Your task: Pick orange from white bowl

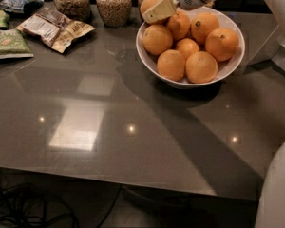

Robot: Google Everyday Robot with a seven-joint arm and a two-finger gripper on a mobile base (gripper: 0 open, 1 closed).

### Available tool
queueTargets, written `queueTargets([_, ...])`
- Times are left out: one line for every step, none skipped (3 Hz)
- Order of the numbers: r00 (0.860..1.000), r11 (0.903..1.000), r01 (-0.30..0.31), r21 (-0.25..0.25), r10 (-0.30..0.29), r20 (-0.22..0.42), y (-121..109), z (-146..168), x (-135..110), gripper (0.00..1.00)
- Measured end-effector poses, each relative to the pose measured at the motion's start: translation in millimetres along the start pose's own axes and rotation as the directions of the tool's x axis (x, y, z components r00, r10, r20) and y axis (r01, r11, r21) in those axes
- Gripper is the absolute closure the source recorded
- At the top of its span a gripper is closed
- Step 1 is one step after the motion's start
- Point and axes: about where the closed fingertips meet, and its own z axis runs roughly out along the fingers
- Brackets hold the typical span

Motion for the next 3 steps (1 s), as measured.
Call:
queueTargets([1.000,1.0000,0.005,-0.006,-0.005,-0.011,0,6,4,0.28])
queueTargets([0.999,0.9999,0.016,-0.004,-0.016,-0.027,-8,16,9,0.33])
queueTargets([0.999,0.9998,0.019,-0.008,-0.020,-0.033,-10,22,10,0.33])
